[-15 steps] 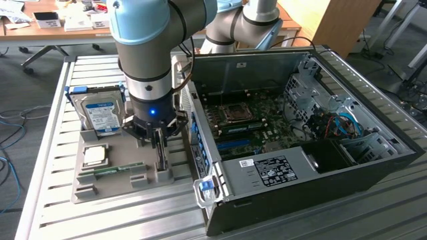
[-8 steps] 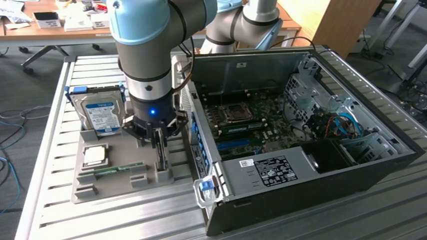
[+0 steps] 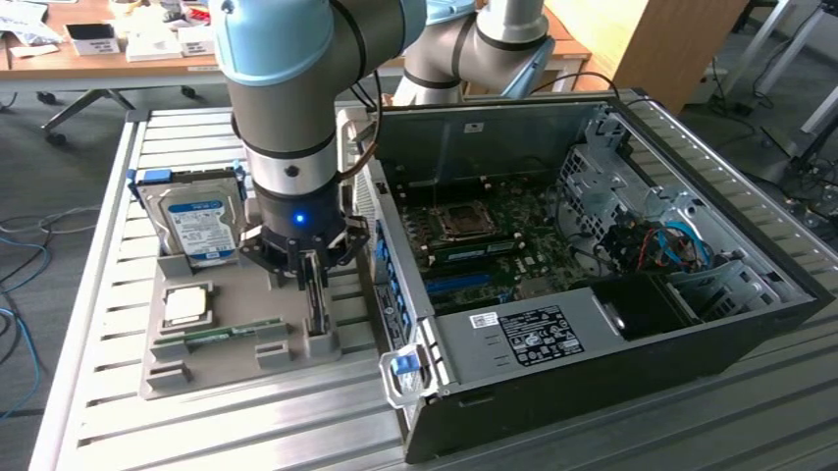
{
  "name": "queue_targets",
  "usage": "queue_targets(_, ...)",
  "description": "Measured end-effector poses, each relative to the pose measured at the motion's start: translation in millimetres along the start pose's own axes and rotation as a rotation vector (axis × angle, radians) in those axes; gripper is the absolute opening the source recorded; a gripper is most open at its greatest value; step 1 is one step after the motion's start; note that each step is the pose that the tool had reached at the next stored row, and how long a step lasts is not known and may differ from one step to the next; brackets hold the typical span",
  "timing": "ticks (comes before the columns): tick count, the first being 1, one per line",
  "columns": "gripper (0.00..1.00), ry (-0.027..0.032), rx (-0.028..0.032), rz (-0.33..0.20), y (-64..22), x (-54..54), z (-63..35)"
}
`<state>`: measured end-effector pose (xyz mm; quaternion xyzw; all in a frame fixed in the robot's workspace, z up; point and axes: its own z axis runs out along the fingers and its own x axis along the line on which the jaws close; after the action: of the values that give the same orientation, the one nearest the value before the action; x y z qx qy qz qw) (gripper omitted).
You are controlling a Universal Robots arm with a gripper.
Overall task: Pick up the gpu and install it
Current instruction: 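Pick up the gpu and move the gpu toward the slot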
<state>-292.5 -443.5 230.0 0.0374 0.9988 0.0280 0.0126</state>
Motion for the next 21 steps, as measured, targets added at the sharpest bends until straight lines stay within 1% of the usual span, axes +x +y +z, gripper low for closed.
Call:
queue_targets(5,0.33,0.0081,0.0005,0.001,0.1,-1.9,0.1)
queue_targets(9,0.33,0.0122,0.0009,0.001,0.2,-2.3,0.2)
queue_targets(14,0.33,0.0257,0.0011,0.002,0.2,-2.4,0.7)
queue_targets(16,0.33,0.0271,0.0013,0.002,0.1,-2.4,0.6)
queue_targets(21,0.33,0.0271,0.0011,0.002,0.2,-3.2,0.7)
